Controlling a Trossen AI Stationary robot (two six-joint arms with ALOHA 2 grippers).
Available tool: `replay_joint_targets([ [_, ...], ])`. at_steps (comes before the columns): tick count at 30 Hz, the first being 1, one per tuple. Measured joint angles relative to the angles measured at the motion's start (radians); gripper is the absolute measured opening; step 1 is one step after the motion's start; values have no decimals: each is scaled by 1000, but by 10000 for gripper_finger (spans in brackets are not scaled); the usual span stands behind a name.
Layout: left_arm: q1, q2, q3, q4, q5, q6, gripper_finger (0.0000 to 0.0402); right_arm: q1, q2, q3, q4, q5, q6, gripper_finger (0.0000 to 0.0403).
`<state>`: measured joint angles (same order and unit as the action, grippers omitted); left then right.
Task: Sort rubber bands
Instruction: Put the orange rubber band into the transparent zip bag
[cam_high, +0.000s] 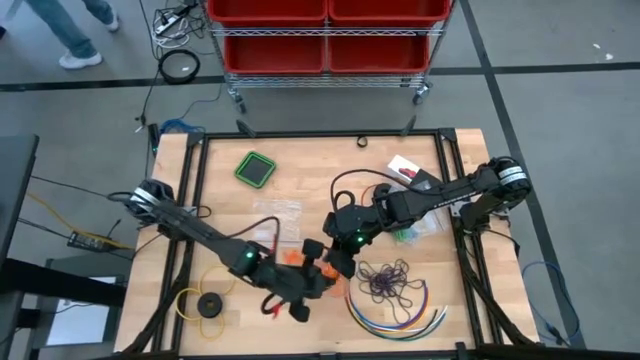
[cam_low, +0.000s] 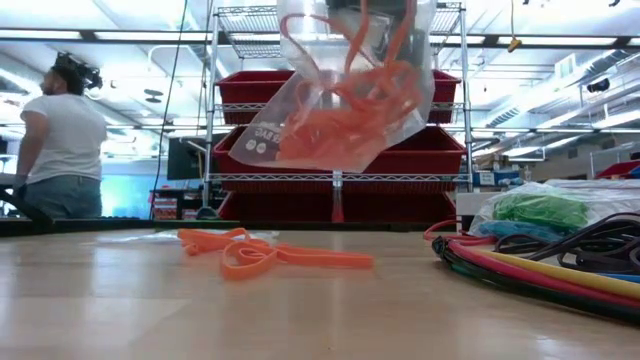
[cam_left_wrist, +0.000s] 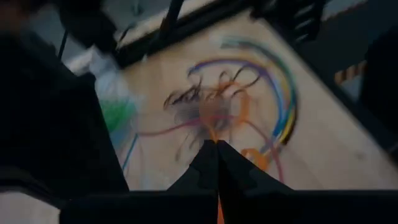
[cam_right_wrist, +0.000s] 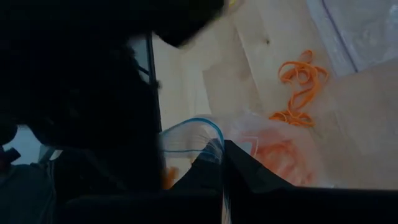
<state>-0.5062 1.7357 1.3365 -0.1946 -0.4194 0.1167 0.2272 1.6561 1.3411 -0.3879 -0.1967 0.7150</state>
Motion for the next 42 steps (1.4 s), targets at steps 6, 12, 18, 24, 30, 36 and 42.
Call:
replay_joint_targets([
  [6, 6, 102, 171, -281, -150, -83, 8, 1, 0, 0, 4, 14, 0, 1],
  [12, 5, 172, 320, -531, -227, -184, 16, 2, 0, 0, 6, 16, 0, 1],
  [18, -7, 183, 336, -563, -205, -197, 25, 3, 0, 0, 6, 14, 0, 2],
  [24, -39, 183, 337, -559, -191, -191, 101, 6, 0, 0, 6, 12, 0, 1],
  [30, -46, 178, 337, -565, -217, -196, 185, 7, 0, 0, 5, 12, 11, 4],
  [36, -67, 140, 404, -695, -222, -238, 202, 11, 0, 2, -3, 12, 10, 3],
  [42, -113, 97, 458, -952, -250, -417, 196, 13, 0, 1, -27, 10, 9, 6],
])
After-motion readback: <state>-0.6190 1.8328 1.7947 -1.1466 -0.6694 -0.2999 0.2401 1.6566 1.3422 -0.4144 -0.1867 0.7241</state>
